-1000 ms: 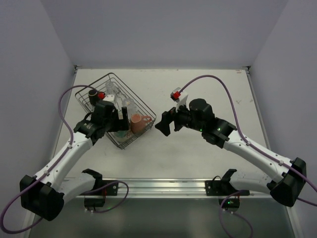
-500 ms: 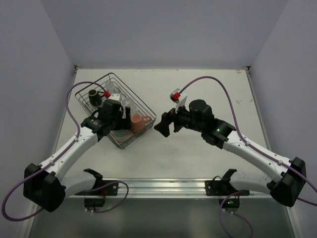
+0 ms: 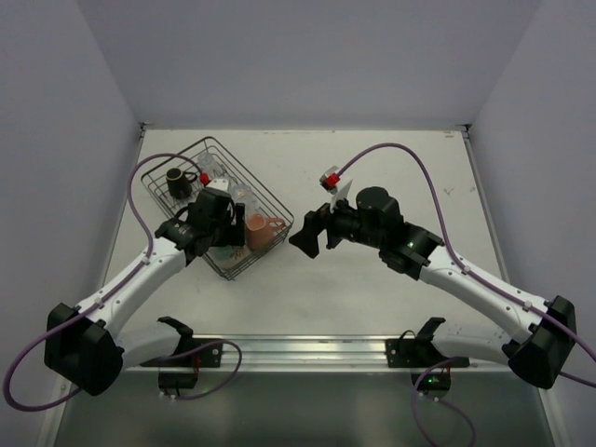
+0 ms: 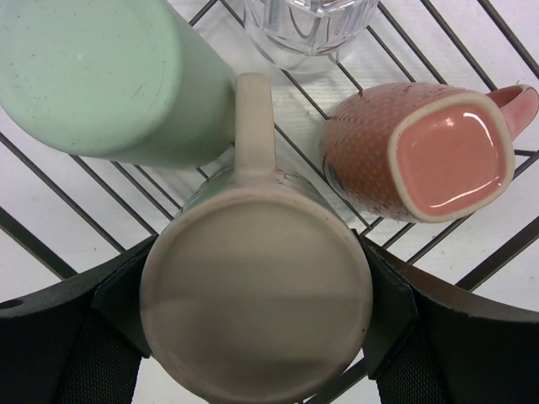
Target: Unload the cups from the dish rack
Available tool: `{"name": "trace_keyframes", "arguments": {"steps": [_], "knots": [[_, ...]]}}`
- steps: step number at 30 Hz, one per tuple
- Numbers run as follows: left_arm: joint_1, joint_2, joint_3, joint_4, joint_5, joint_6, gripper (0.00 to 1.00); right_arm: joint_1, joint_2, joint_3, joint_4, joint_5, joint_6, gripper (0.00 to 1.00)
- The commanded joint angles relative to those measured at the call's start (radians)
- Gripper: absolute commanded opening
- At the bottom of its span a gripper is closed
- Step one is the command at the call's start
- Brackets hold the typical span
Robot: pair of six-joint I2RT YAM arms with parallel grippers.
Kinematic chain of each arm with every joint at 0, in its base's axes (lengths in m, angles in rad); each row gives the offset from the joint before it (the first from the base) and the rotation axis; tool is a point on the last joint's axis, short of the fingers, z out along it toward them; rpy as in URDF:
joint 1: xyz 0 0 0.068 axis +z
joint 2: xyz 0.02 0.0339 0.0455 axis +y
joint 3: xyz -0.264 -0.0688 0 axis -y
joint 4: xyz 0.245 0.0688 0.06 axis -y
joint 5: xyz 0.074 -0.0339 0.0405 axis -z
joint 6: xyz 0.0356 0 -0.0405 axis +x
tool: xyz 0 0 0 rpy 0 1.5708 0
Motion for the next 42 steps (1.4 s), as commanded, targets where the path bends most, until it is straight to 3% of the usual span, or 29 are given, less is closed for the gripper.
{"name": "trace_keyframes", "arguments": {"steps": [1, 7, 20, 27, 34, 42], "knots": [[-0.001, -0.069, 0.058, 0.021, -0.018, 0.007, 0.47, -0.002, -0.027, 0.000, 0.045, -0.007, 0.021, 0.99], [-0.001, -0.123, 0.153, -0.032, -0.010, 0.006, 0.44, -0.002, -0.015, -0.003, 0.088, -0.026, 0.087, 0.99], [-0.001, -0.247, 0.262, -0.013, 0.006, -0.028, 0.36, -0.002, -0.010, -0.100, 0.458, -0.013, 0.532, 0.99], [-0.001, -0.322, 0.225, 0.151, 0.132, -0.120, 0.35, -0.008, 0.056, -0.106, 0.611, 0.021, 0.697, 0.97], [-0.001, -0.394, 0.167, 0.349, 0.272, -0.238, 0.34, -0.023, 0.102, -0.118, 0.683, 0.064, 0.839, 0.87], [-0.001, -0.437, 0.081, 0.521, 0.437, -0.372, 0.34, -0.051, 0.097, -0.190, 0.781, 0.009, 0.879, 0.81]]}}
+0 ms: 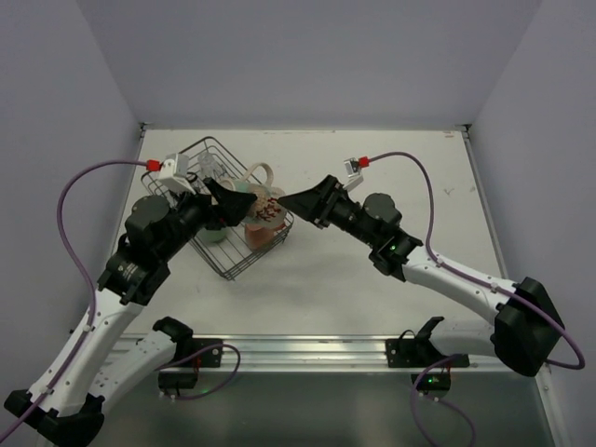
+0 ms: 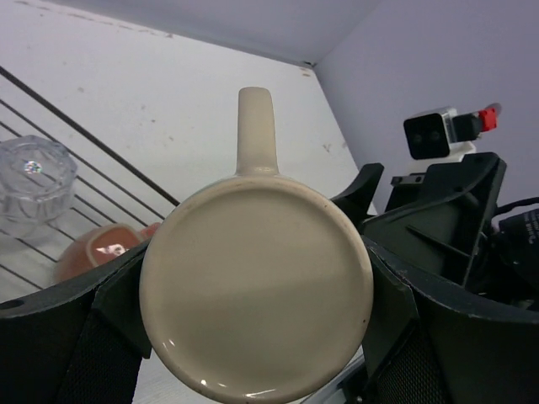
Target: Unload the cups from the dish rack
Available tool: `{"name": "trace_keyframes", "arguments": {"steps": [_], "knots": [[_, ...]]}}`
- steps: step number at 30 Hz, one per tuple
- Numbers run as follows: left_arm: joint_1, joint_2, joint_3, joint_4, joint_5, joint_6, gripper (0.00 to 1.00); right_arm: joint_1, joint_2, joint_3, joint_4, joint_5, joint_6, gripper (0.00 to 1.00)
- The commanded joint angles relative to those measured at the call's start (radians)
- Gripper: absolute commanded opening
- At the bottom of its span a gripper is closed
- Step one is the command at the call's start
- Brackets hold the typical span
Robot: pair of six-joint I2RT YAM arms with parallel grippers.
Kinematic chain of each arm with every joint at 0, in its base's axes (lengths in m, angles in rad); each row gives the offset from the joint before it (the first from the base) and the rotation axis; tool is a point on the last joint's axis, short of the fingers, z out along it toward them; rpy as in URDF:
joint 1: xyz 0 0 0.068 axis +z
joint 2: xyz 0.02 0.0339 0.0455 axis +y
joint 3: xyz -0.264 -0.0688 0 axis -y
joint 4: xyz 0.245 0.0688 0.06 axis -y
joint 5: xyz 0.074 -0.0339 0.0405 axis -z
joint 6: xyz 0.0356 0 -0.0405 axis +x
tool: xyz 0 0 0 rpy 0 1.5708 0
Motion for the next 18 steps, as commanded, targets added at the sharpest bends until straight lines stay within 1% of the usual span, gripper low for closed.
{"name": "trace_keyframes", "arguments": {"steps": [1, 3, 5, 7, 8, 9, 10, 11, 12, 17, 18], "knots": [[-0.001, -0.040, -0.025, 0.280, 0.107, -0.110, 0.34, -0.007, -0.008, -0.042, 0.141, -0.023, 0.053, 0.80], [-0.001, -0.040, -0.048, 0.322, 0.142, -0.143, 0.34, -0.013, 0.002, -0.058, 0.251, -0.101, 0.062, 0.78], [-0.001, -0.031, -0.057, 0.340, 0.170, -0.164, 0.34, -0.020, 0.021, -0.061, 0.305, -0.174, 0.075, 0.75], [-0.001, -0.029, -0.063, 0.395, 0.181, -0.176, 0.33, -0.018, 0.041, -0.064, 0.383, -0.219, 0.090, 0.69], [-0.001, -0.029, -0.066, 0.403, 0.185, -0.179, 0.33, -0.019, 0.048, -0.067, 0.411, -0.239, 0.101, 0.68], [-0.001, -0.031, -0.074, 0.411, 0.185, -0.183, 0.34, -0.018, 0.055, -0.073, 0.481, -0.273, 0.127, 0.64], [-0.001, -0.031, -0.077, 0.429, 0.188, -0.184, 0.34, -0.018, 0.062, -0.084, 0.512, -0.285, 0.139, 0.58], [-0.001, -0.032, -0.080, 0.437, 0.190, -0.192, 0.34, -0.018, 0.071, -0.090, 0.569, -0.293, 0.151, 0.49], [-0.001, -0.032, -0.089, 0.449, 0.195, -0.196, 0.35, -0.018, 0.078, -0.107, 0.594, -0.299, 0.176, 0.47], [-0.001, -0.018, -0.103, 0.480, 0.221, -0.210, 0.48, -0.020, 0.078, -0.144, 0.680, -0.287, 0.193, 0.31], [-0.001, -0.017, -0.105, 0.480, 0.224, -0.213, 0.50, -0.020, 0.072, -0.150, 0.687, -0.279, 0.191, 0.23]]}}
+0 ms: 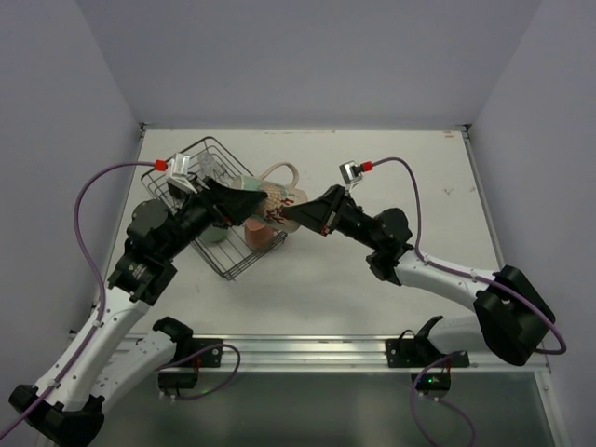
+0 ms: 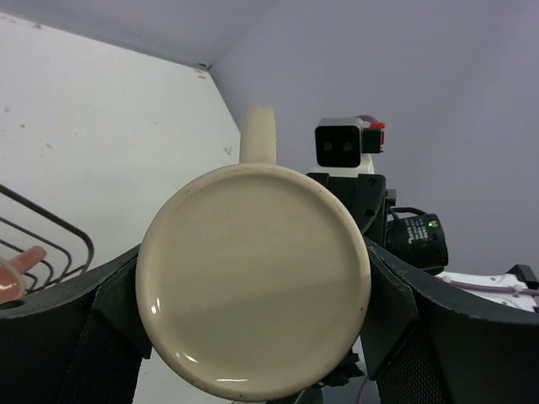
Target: Unload the cups from the dish rack
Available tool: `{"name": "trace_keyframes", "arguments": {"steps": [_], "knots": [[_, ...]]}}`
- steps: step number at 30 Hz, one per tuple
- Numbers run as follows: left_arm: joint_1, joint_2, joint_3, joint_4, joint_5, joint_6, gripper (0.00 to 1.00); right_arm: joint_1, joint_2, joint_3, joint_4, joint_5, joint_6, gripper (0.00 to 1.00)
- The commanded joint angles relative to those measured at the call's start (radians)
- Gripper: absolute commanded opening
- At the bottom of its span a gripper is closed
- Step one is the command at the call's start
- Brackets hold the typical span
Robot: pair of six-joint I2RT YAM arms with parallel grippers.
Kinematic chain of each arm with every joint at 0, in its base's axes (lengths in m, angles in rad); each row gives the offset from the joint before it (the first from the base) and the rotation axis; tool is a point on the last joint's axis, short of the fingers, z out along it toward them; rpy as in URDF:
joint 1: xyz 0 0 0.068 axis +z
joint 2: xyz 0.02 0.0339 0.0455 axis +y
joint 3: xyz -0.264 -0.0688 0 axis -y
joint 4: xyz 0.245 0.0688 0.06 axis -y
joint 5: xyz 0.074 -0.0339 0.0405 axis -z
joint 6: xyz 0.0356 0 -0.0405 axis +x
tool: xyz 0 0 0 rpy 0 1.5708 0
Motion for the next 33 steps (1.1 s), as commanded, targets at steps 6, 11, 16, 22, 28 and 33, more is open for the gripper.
{"name": "trace_keyframes", "arguments": {"steps": [6, 11, 16, 22, 28, 33], "knots": [[-0.001, -0.014, -0.009, 0.214, 0.049, -0.026, 0.91, 0.000, -0.054, -0.059, 0.182, 0.010, -0.006, 0.00], [-0.001, -0.021, -0.024, 0.217, 0.052, -0.020, 1.00, -0.013, -0.095, -0.072, 0.182, 0.019, -0.026, 0.00], [-0.001, -0.026, -0.030, 0.174, 0.043, 0.036, 1.00, -0.049, -0.135, -0.079, 0.176, -0.002, -0.012, 0.00], [-0.001, -0.056, 0.089, -0.086, -0.148, 0.265, 1.00, -0.102, -0.197, -0.052, 0.009, -0.042, -0.066, 0.00], [-0.001, -0.082, 0.172, -0.309, -0.379, 0.464, 1.00, -0.142, -0.290, 0.221, -0.760, 0.090, -0.462, 0.00], [-0.001, -0.119, 0.070, -0.354, -0.437, 0.511, 1.00, -0.158, -0.171, 0.590, -1.439, 0.439, -0.811, 0.00]]}}
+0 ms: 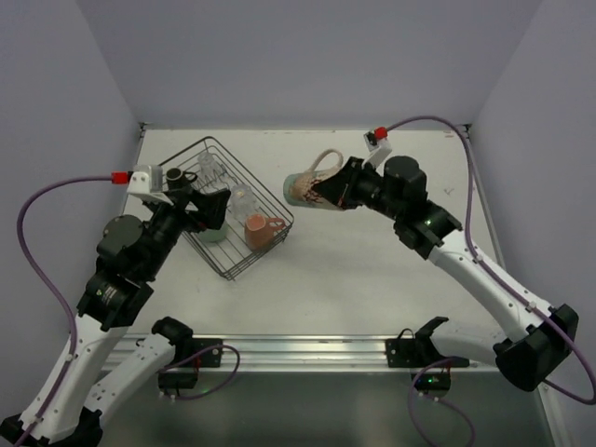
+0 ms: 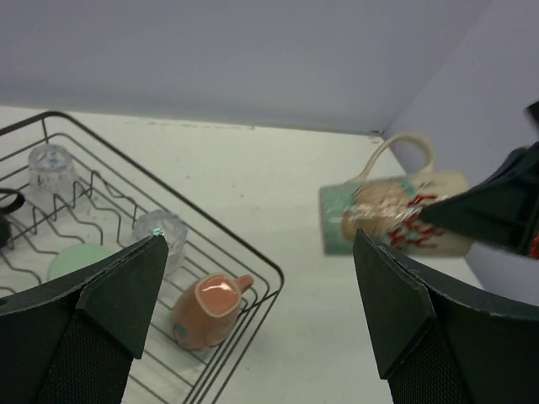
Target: Unload the cups from the dish rack
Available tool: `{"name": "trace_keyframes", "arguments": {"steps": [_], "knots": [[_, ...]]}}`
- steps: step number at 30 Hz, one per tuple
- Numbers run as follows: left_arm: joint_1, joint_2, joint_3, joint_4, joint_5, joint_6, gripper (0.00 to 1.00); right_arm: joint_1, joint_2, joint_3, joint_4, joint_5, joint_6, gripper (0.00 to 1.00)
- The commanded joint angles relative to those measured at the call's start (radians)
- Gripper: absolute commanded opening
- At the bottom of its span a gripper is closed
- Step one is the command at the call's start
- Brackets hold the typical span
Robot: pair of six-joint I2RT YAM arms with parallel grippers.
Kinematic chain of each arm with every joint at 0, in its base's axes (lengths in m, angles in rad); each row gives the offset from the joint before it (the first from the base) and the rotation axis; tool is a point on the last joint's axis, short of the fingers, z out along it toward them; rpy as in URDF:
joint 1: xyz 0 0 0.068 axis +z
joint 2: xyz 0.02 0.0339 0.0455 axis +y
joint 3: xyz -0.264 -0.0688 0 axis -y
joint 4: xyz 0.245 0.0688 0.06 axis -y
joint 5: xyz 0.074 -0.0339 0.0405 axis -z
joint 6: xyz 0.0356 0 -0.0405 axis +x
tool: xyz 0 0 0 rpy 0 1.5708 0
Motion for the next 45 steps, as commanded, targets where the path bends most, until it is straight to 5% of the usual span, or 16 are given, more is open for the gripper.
{"name": "trace_keyframes", "arguments": {"steps": [1, 8, 19, 35, 45], "knots": [[0.001, -0.003, -0.069, -0.102, -0.089, 0.106, 1.00, -0.026, 0.056, 0.263, -0.368, 0.331, -0.324, 0.00], [0.001, -0.023, -0.146, -0.070, -0.058, 0.120, 1.00, -0.075, 0.405, 0.666, -0.716, 0.473, -0.524, 0.00], [-0.010, -0.024, -0.218, -0.017, -0.007, 0.122, 1.00, -0.151, 0.900, 1.260, -1.019, 0.483, -0.686, 0.00], [-0.010, 0.044, -0.224, -0.002, 0.034, 0.132, 1.00, -0.251, 1.158, 1.372, -0.945, 0.393, -0.793, 0.00], [0.004, 0.104, -0.218, -0.002, 0.053, 0.134, 1.00, -0.259, 1.178, 1.326, -0.884, 0.312, -0.782, 0.01]]}}
